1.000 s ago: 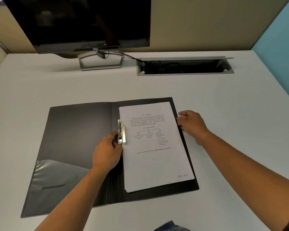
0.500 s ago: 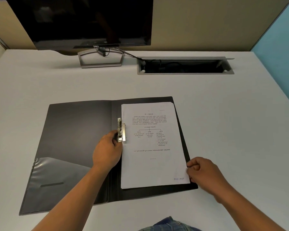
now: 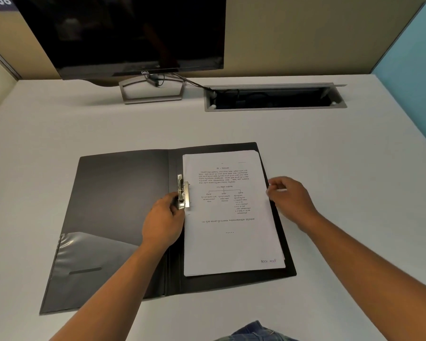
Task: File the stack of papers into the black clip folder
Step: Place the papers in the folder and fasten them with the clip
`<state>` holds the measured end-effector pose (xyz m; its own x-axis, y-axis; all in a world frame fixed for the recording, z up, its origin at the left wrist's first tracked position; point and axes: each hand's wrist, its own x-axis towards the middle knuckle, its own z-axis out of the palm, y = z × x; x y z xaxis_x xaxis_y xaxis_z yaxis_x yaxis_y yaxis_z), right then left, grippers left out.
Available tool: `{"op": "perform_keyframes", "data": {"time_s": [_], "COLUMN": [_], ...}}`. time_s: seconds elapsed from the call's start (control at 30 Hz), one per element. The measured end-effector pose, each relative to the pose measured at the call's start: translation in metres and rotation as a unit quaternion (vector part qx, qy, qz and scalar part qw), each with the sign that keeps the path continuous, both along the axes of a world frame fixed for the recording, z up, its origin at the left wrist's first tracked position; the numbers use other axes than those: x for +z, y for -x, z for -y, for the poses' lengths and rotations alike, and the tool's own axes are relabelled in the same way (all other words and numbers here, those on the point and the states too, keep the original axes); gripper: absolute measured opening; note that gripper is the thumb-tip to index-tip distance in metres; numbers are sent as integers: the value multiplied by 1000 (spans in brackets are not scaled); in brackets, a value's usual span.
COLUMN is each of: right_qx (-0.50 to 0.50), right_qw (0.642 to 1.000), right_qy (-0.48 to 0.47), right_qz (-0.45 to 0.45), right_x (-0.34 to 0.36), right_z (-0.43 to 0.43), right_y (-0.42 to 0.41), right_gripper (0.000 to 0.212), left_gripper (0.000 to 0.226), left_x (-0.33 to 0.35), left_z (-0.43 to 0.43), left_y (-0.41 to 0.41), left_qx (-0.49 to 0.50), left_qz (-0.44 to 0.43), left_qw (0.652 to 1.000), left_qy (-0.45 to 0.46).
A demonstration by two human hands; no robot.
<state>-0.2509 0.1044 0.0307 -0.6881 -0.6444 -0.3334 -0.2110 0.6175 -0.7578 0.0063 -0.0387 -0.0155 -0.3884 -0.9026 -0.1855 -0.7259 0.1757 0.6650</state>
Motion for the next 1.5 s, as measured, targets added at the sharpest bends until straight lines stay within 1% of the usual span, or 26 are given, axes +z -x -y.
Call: {"op": "perform_keyframes", "data": {"time_s": [0.07,0.13,0.17,0.33,0.47,0.57,0.73,0.83,0.9,0.97,1.1,1.2,1.3,1.4,1.5], "right_qx": [-14,-25,-24,-6,-19,-5,-3,3,9,22,28,30,28,22,23], "right_qw": [1000,1000,1000,1000,998,999,999,999,999,998,996,996,997,997,997], "right_qy": [0,0,2,11,-8,-6,-1,-2,2,0,-9,-10,-8,-7,-4], "right_qz": [11,13,8,-9,-61,-54,-41,-44,-45,-59,-82,-81,-75,-73,-69], "right_x": [-7,-13,-15,-16,-16,-15,-15,-18,-21,-24,-27,-27,-27,-27,-26], "right_z": [14,19,19,17,11,10,10,8,6,5,6,6,6,6,7], "right_y": [3,3,2,-1,-5,-9,-5,-4,-3,-3,-4,-3,-2,-1,-2], "right_gripper": [33,28,25,30,26,21,22,22,22,28,34,36,35,35,35], "left_gripper": [41,41,40,42,42,42,43,43,44,44,41,48,51,46,36], "left_x": [1,2,2,-1,-1,-1,0,2,7,14,27,32,37,39,42], "left_z": [0,0,1,2,1,1,0,4,10,20,38,45,46,45,40], "left_y": [0,0,0,-2,-2,-2,-2,-2,-1,-1,3,9,13,12,8], "left_qx": [1,-1,-2,-4,-2,-5,-5,-3,5,21,33,51,60,64,43], "left_qz": [-4,-8,-10,-17,-20,-24,-27,-30,-49,-73,-90,-139,-187,-220,-241], "left_qw": [1000,1000,1000,1000,1000,1000,999,998,994,989,988,973,956,945,939], "left_qy": [-6,-13,-16,-20,-15,-13,-23,-52,-95,-128,-119,-175,-219,-231,-243]}}
